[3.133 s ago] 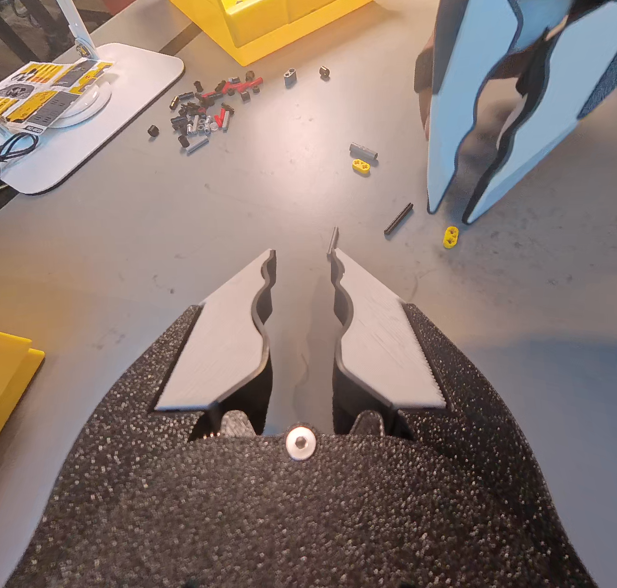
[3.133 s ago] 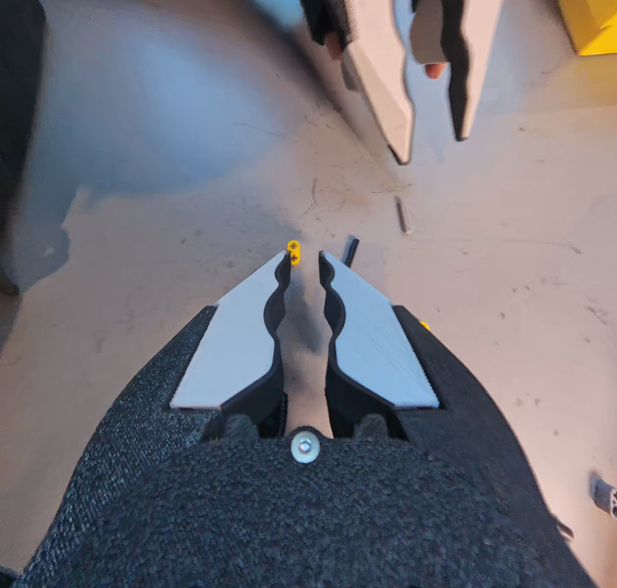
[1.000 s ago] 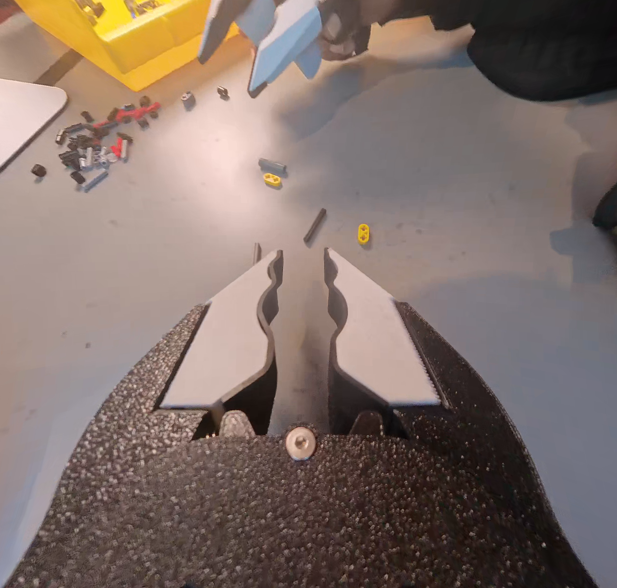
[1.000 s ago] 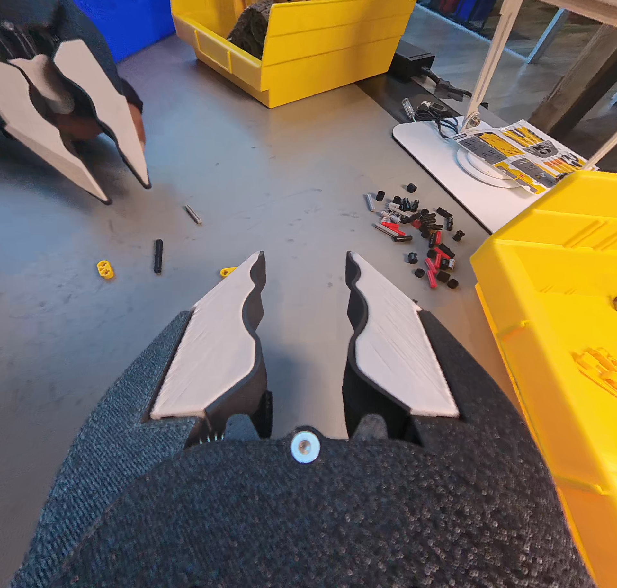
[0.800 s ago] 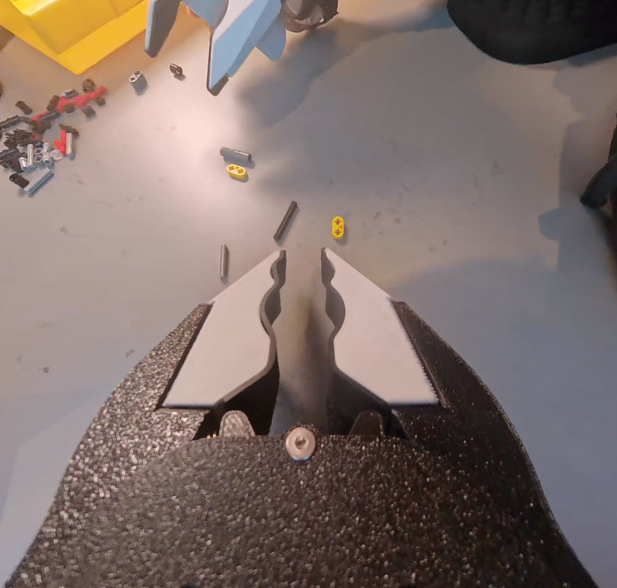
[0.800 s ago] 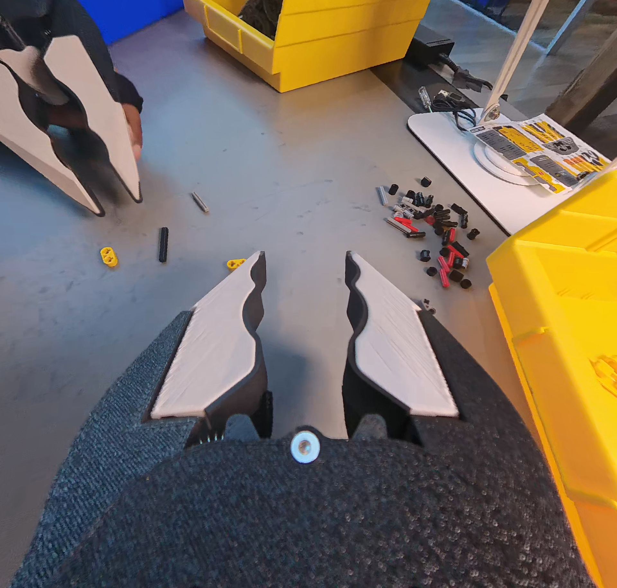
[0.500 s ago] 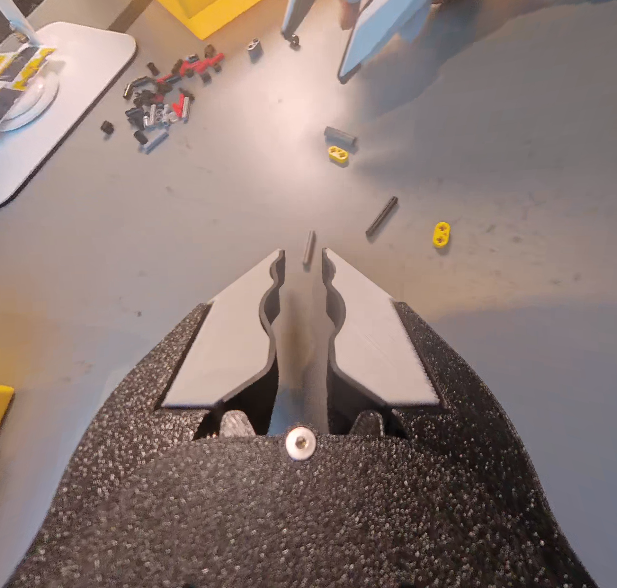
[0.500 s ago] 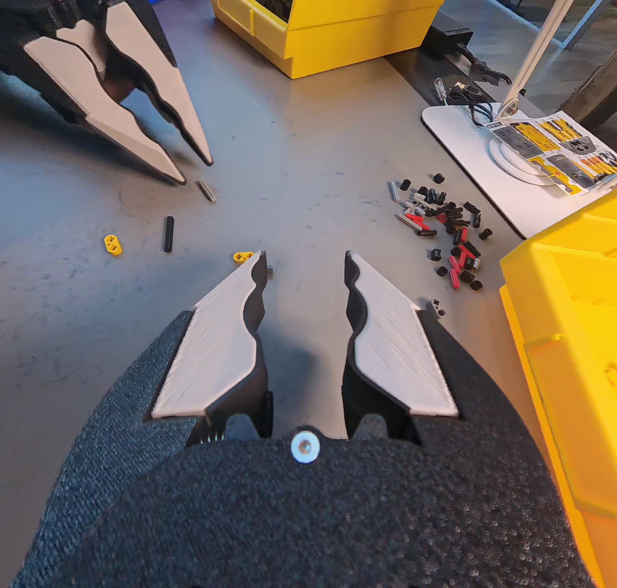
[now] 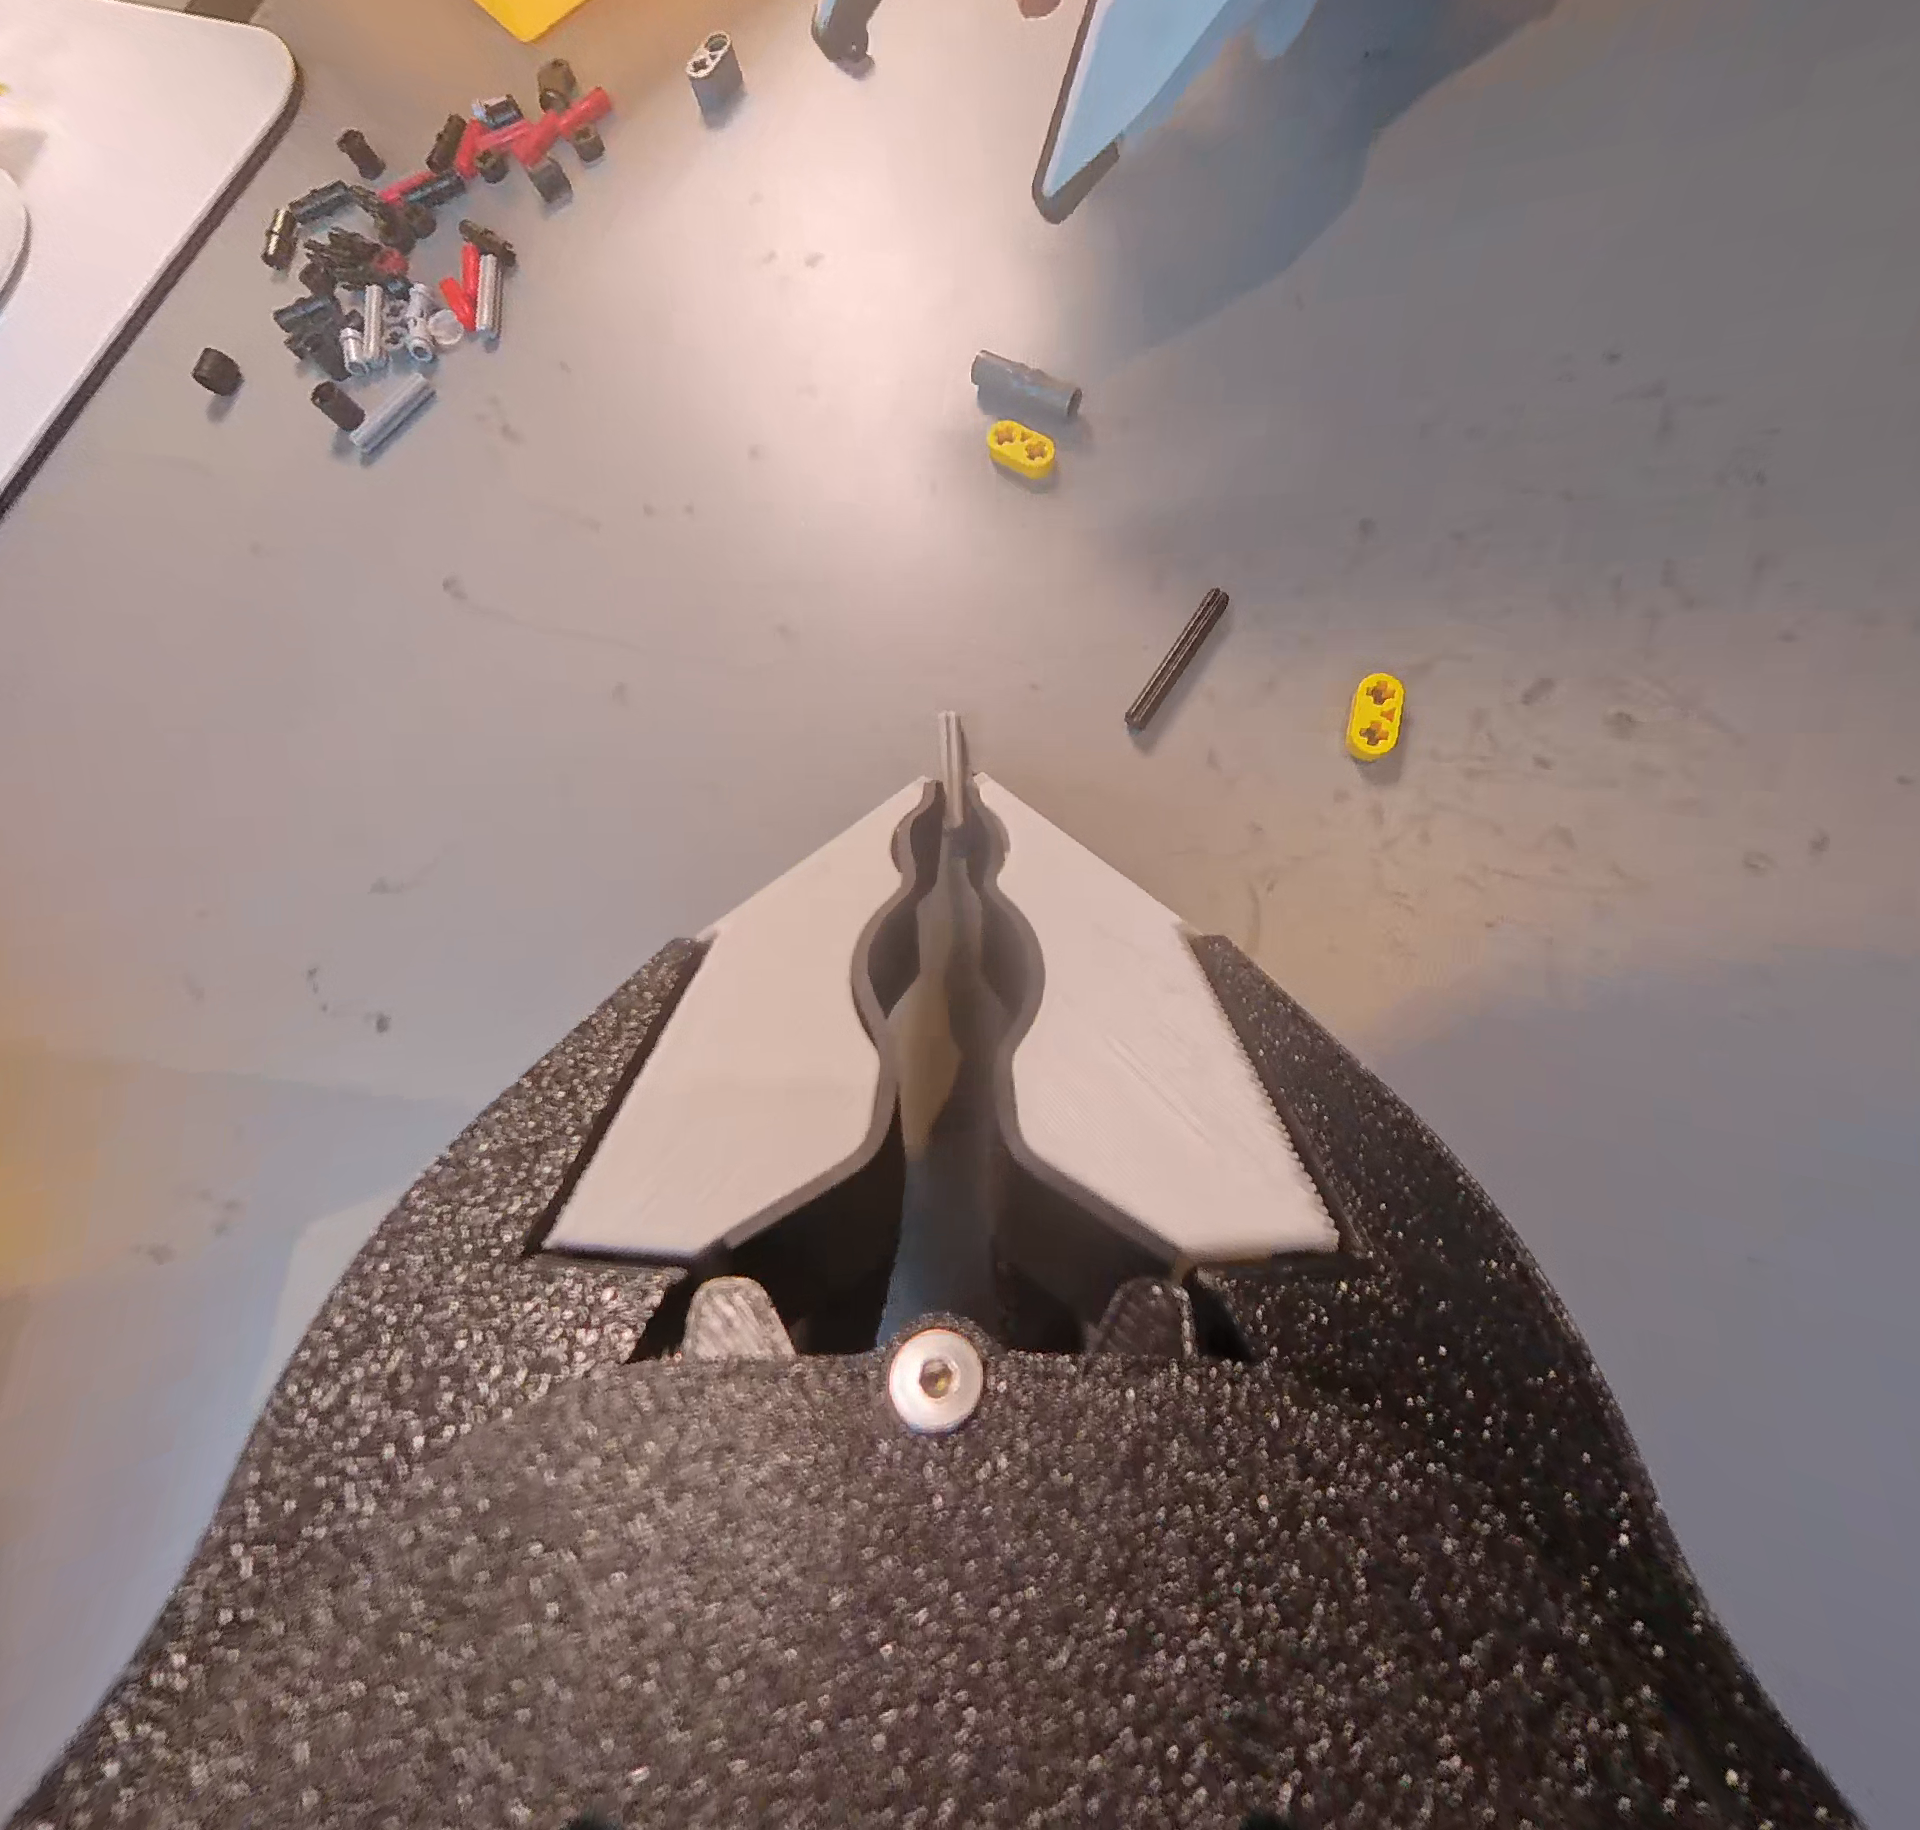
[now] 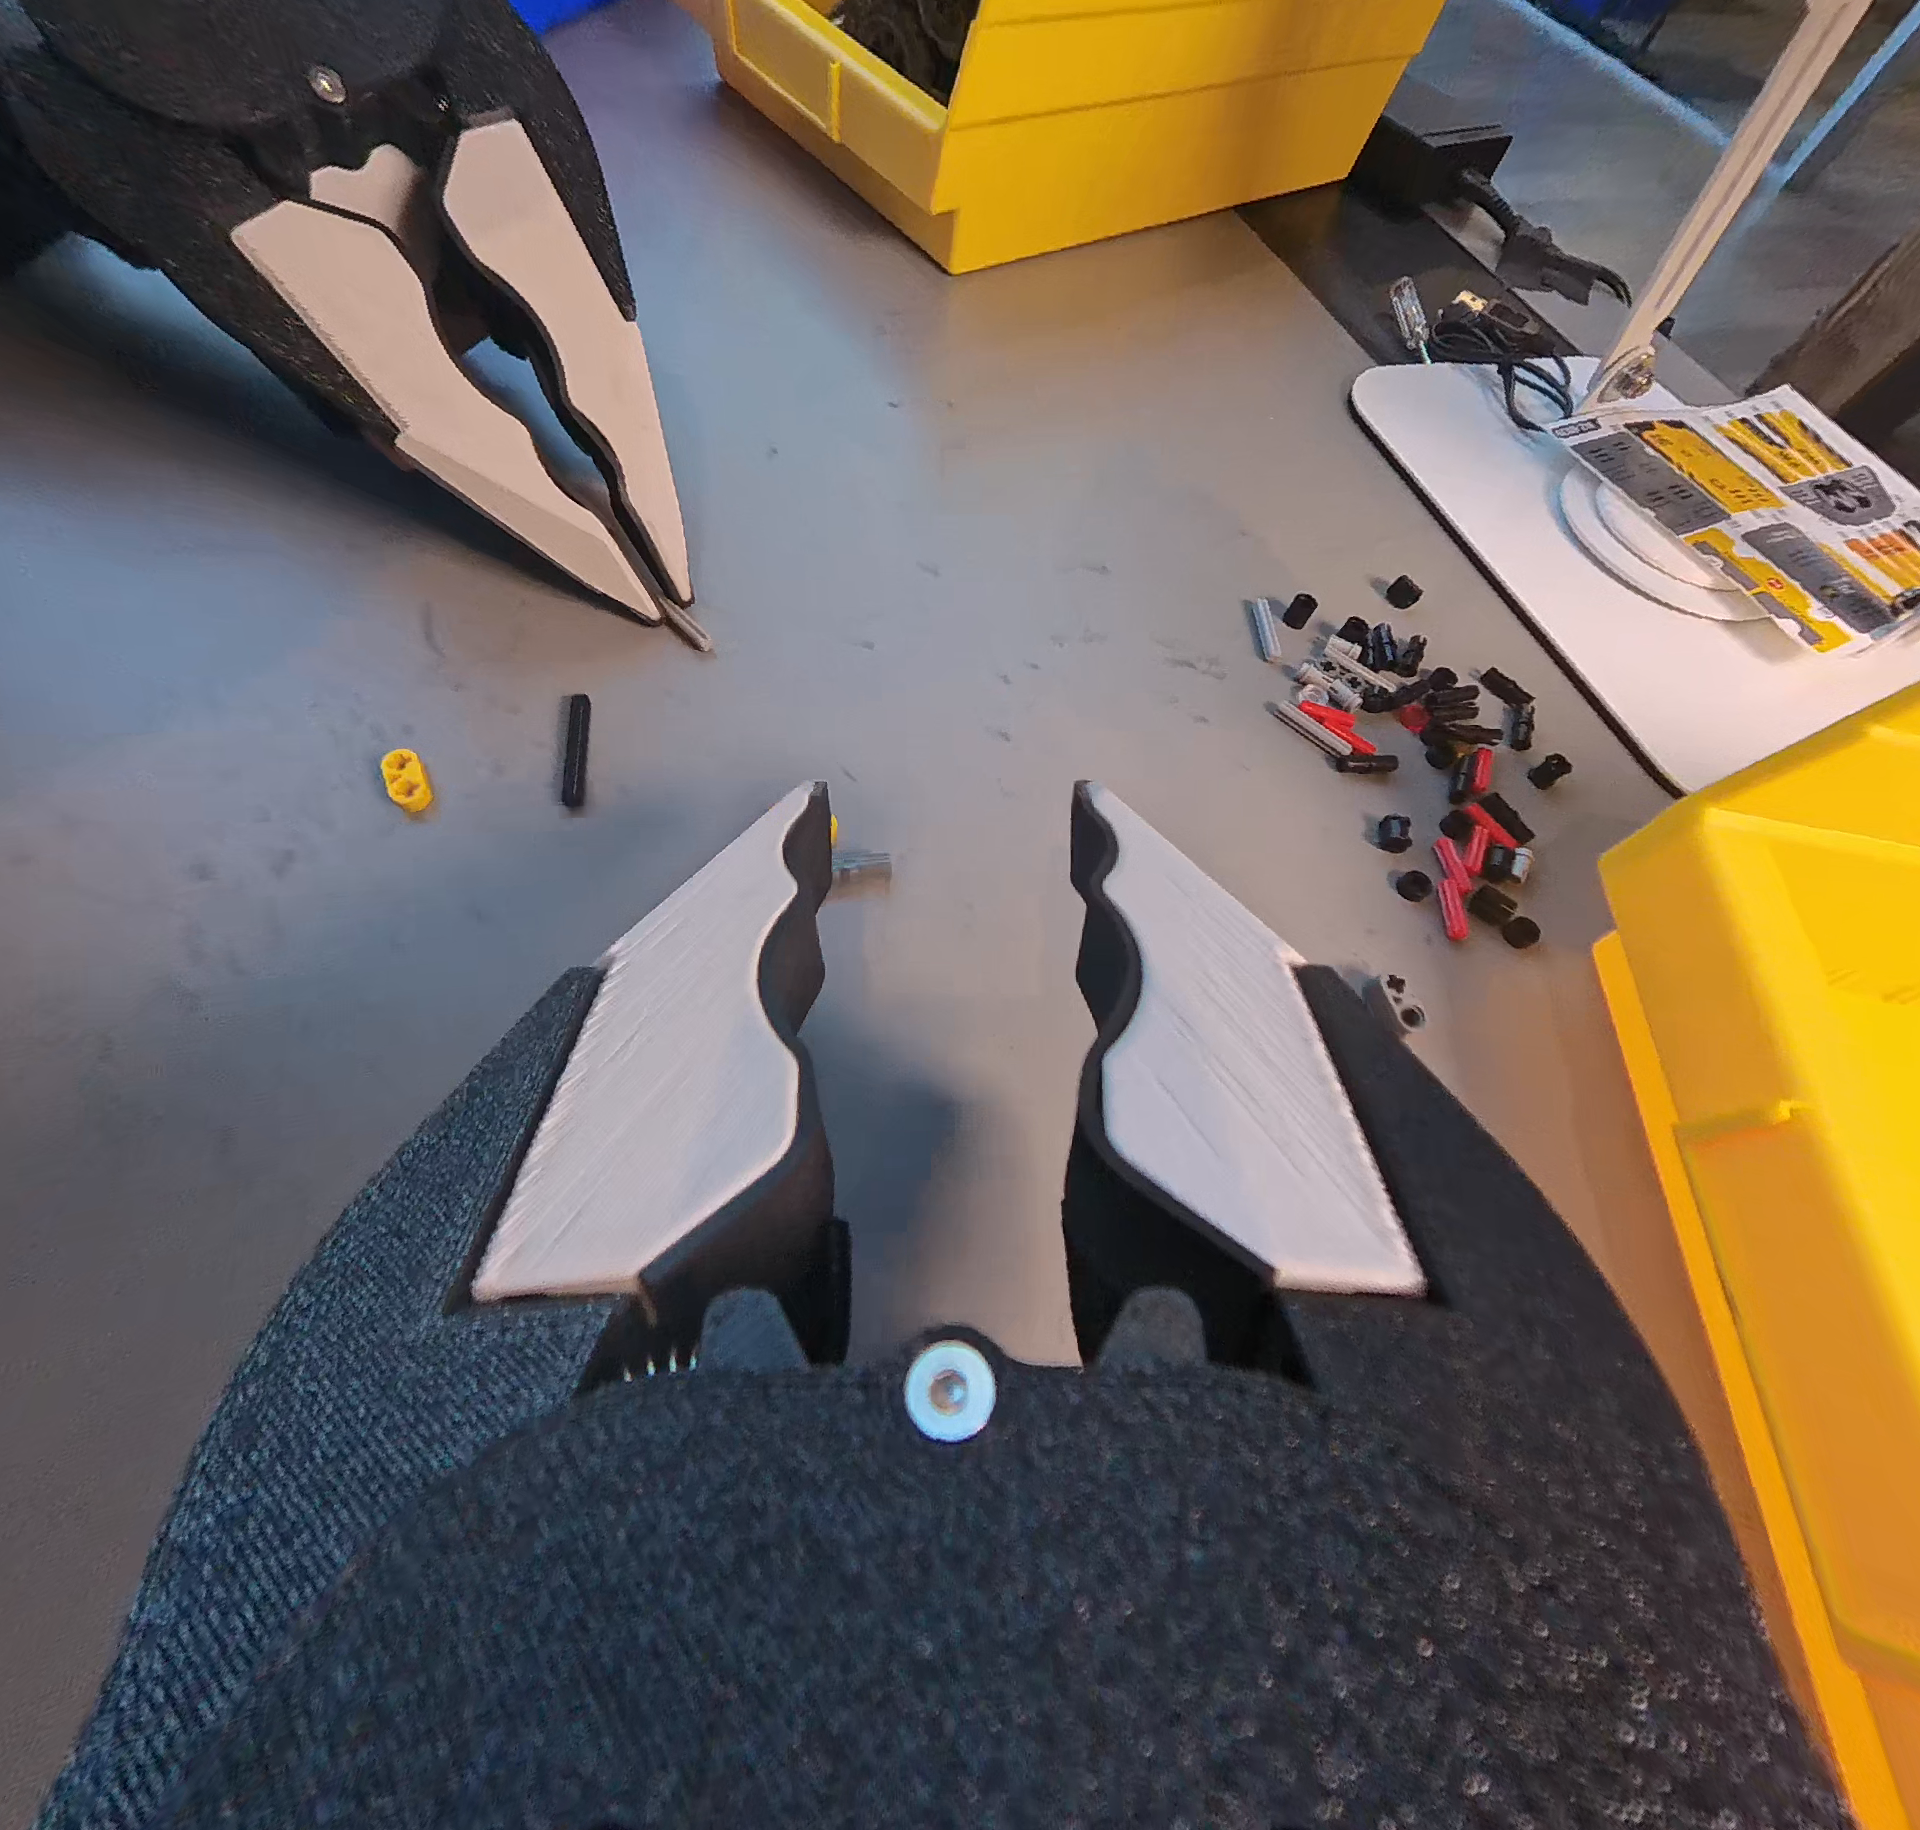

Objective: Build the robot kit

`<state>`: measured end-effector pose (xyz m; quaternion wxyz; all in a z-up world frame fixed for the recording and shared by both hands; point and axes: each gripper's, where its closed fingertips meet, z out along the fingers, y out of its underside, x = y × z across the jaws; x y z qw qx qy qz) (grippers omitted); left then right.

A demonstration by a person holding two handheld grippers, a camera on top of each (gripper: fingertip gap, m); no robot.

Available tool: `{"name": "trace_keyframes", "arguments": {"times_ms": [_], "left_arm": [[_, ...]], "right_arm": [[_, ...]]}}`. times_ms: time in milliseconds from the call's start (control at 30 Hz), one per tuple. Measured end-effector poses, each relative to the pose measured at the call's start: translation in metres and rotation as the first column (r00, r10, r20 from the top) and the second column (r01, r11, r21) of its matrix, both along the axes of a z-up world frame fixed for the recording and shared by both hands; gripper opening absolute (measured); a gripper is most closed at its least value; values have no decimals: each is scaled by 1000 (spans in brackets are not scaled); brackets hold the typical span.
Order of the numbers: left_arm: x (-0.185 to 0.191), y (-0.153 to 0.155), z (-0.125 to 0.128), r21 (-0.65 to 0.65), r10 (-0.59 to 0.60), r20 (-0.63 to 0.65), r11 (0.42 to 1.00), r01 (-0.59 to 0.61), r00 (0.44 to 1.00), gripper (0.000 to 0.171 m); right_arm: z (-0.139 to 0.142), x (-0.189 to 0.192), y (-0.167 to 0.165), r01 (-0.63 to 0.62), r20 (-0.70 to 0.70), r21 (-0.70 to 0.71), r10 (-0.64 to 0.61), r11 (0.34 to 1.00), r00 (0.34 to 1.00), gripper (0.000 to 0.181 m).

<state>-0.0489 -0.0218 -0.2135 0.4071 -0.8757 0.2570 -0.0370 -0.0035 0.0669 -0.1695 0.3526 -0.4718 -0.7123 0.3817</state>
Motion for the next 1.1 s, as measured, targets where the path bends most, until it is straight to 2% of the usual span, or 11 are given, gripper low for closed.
{"name": "trace_keyframes", "arguments": {"times_ms": [100, 200, 300, 367, 500, 633, 900, 1100], "left_arm": [[4, 0, 14, 69, -21, 38, 997, 18, 999, 3], [23, -2, 56, 221, -101, 206, 974, 54, 973, 3], [42, -12, 97, 359, -231, 387, 930, 85, 893, 3], [50, -19, 110, 395, -290, 473, 914, 94, 832, 3], [58, -24, 115, 405, -337, 535, 907, 115, 775, 3], [65, -25, 110, 408, -353, 508, 902, 142, 786, 3], [60, -27, 118, 438, -358, 519, 891, 118, 776, 3], [64, -30, 121, 458, -381, 505, 879, 134, 775, 3]], "right_arm": [[13, 0, -12, -46, -50, -16, 45, 999, 998, 44], [34, 3, -42, -167, -128, -94, 154, 981, 980, 36], [57, 10, -81, -324, -215, -179, 284, 929, 934, 29], [72, 15, -101, -401, -273, -215, 340, 890, 900, 27], [88, 18, -123, -464, -333, -230, 379, 856, 863, 22], [86, 16, -130, -458, -331, -189, 383, 868, 862, 9], [88, 15, -115, -420, -333, -180, 347, 889, 877, 17], [81, 12, -122, -424, -319, -184, 354, 886, 879, 12]]}}
